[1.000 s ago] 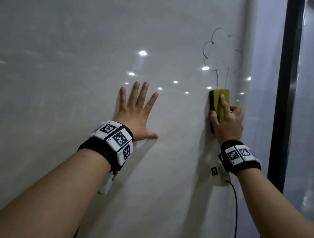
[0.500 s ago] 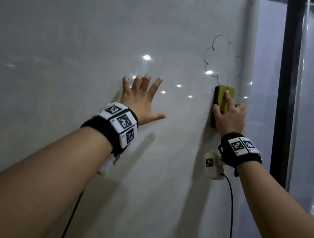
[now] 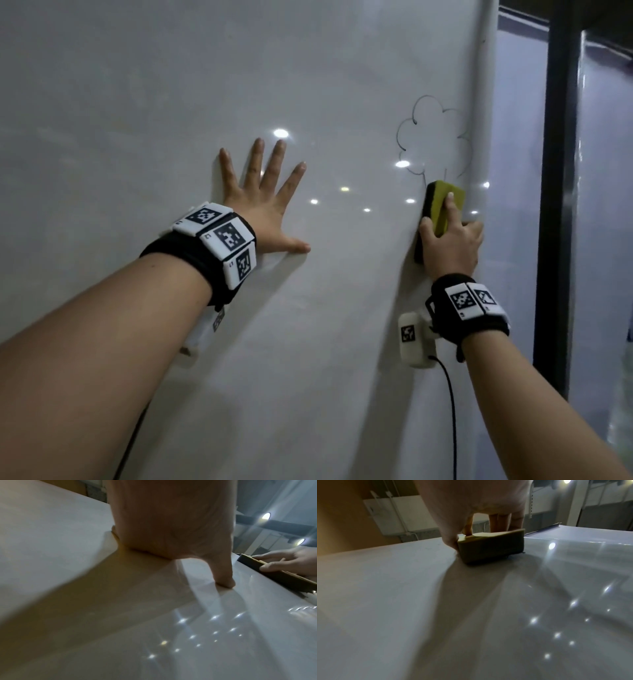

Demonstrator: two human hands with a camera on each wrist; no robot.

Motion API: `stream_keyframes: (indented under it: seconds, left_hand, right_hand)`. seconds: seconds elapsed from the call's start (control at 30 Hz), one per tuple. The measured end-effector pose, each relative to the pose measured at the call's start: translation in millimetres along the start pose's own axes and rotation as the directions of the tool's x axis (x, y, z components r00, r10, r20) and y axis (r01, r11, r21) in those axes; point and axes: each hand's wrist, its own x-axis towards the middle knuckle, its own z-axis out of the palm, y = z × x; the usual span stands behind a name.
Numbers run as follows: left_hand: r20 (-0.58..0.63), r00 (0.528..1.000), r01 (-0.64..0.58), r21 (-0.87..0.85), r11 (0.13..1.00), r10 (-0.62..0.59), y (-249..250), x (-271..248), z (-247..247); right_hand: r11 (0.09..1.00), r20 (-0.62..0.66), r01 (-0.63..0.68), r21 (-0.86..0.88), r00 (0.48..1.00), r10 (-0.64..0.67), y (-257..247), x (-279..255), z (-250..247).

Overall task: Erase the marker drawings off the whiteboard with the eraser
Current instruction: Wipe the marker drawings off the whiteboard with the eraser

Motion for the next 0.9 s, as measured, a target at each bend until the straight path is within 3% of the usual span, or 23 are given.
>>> stream_keyframes:
  seconds: [0.17, 0.33, 0.47, 0.53, 0.67, 0.73, 0.9]
  left_hand:
    - [0.005, 1.0, -0.001, -0.02, 1.0, 0.001, 1, 0, -1]
    - [0.018, 1.0, 0.001, -0.018, 1.0, -0.001, 1, -1, -3]
    - [0.048, 0.999, 0.002, -0.008, 1.0, -0.001, 0, -1, -5]
    - [0.053, 0.999, 0.003, -0.003, 1.0, -0.002, 0, -1, -6]
    - [0.05, 0.999, 0.01, -0.002, 1.0, -0.01, 1, -2, -6]
    - [0.047, 0.999, 0.013, 0.002, 1.0, -0.013, 1, -2, -5]
    - [0.049, 0.999, 0.013, -0.001, 1.0, -0.013, 2, -2, -5]
  right_hand:
    - [0.967, 0.024, 0.229, -0.114, 0.973, -0.228, 4, -8, 5]
    - [0.991, -0.015, 0.029, -0.134, 0.999, -0.031, -1, 17, 1]
    - [0.958, 0.033, 0.232, -0.166, 0.973, -0.23, -6, -11, 7]
    - [0.949, 0.03, 0.261, -0.175, 0.965, -0.26, 0, -8, 2]
    - [0.988, -0.005, 0.011, -0.156, 1.0, -0.012, 9, 29, -9]
    - [0.988, 0.008, -0.032, -0.151, 0.999, 0.034, 5, 33, -10]
    - [0.961, 0.104, 0.19, -0.201, 0.98, -0.172, 7, 6, -8]
